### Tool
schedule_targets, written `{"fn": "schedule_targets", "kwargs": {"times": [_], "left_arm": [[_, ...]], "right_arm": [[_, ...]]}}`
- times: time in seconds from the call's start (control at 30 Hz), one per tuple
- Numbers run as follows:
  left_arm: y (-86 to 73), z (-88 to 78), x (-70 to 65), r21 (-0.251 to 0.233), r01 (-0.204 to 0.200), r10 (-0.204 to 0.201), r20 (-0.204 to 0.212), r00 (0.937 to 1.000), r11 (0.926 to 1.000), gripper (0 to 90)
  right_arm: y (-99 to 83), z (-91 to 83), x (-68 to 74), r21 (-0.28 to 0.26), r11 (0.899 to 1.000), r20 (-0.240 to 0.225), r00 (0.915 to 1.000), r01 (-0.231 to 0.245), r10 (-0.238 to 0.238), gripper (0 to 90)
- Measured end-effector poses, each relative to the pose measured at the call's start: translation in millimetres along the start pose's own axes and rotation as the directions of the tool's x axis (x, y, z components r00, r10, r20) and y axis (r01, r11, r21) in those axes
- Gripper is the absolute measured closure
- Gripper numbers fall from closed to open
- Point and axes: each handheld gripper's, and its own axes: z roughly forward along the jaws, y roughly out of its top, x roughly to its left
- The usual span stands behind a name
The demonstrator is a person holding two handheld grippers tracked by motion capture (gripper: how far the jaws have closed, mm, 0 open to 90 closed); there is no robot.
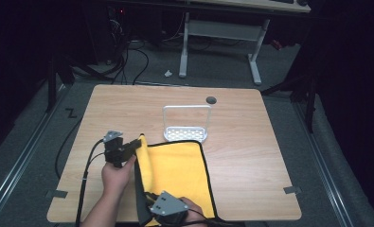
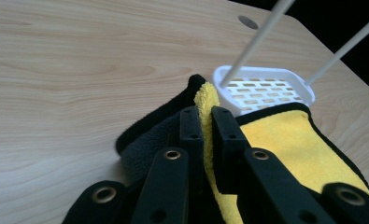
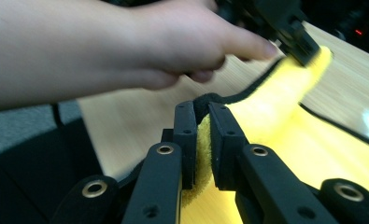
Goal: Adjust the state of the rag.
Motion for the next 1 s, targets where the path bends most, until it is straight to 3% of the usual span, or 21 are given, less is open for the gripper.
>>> {"fn": "schedule_targets", "kwargs": {"times": [0.07,0.1,0.17,0.43,0.67,0.7,1.0], "left_arm": [[-0.2,8.9,-10.7,-0.001,0.011,-0.011,0.018,0.9998,0.9999,83.9],[-0.4,12.9,-15.6,-0.002,0.018,-0.018,0.026,0.9995,0.9998,83.9],[-0.3,21.1,-26.1,0.007,0.005,-0.005,0.028,0.9996,1.0000,84.0],[3.5,43.8,-60.5,0.023,-0.044,0.042,0.057,0.9975,0.9988,83.9],[1.2,67.1,-80.7,0.058,-0.066,0.062,0.070,0.9956,0.9961,83.5],[0.8,69.7,-82.8,0.059,-0.067,0.063,0.075,0.9952,0.9960,83.4],[-1.0,86.8,-97.2,0.081,-0.069,0.063,0.084,0.9945,0.9943,82.9]], "right_arm": [[-17.5,-15.0,-15.6,0.015,0.999,0.040,0.9986,-0.037,0.036,83.1],[-17.5,-15.0,-15.6,0.015,0.999,0.040,0.9986,-0.037,0.036,83.1],[-33.9,-28.2,-28.3,0.039,0.997,0.066,0.9957,-0.068,0.066,83.0],[-53.1,-49.4,-42.8,0.049,0.993,0.114,0.9886,-0.105,0.098,82.9],[-69.7,-65.6,-51.8,0.064,0.988,0.150,0.9801,-0.141,0.131,82.8],[-76.3,-70.1,-56.4,0.076,0.987,0.173,0.9768,-0.141,0.126,82.8],[-94.1,-77.3,-69.5,0.120,0.971,0.185,0.9658,-0.206,0.182,81.5]]}}
